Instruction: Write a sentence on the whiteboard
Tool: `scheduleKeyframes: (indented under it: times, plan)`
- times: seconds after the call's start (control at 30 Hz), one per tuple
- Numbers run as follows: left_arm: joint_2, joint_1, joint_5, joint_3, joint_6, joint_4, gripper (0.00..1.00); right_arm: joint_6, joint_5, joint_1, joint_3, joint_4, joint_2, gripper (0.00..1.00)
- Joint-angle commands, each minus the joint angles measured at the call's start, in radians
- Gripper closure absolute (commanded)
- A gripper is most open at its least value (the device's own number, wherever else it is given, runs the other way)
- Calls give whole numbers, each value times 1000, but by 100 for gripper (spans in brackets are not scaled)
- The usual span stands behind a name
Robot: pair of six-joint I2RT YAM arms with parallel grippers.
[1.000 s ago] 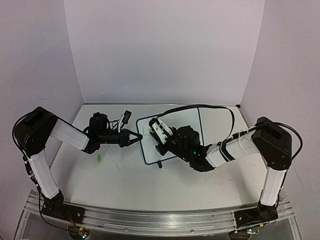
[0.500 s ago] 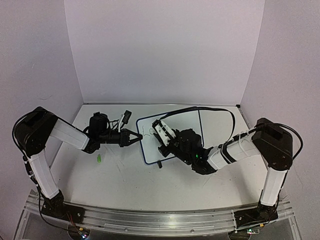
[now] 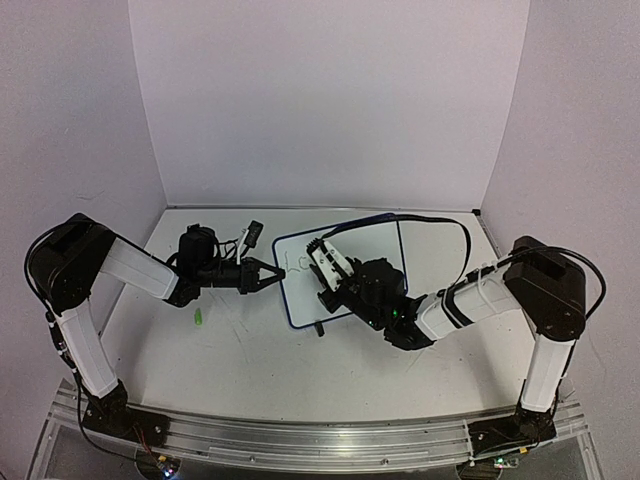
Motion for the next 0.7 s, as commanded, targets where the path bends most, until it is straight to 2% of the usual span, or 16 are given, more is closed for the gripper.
scheduleKeyframes:
  times: [0.0, 0.33, 0.67]
  plan:
    - [-16, 0, -11, 27, 59, -16, 100, -14, 34, -10, 44, 39, -17, 100]
    - [-15, 0, -8, 28, 59, -16, 100, -20, 25, -10, 70, 46, -2, 100]
    - [-14, 0, -10, 25, 61, -16, 100, -2, -51, -8, 101, -11, 22, 100]
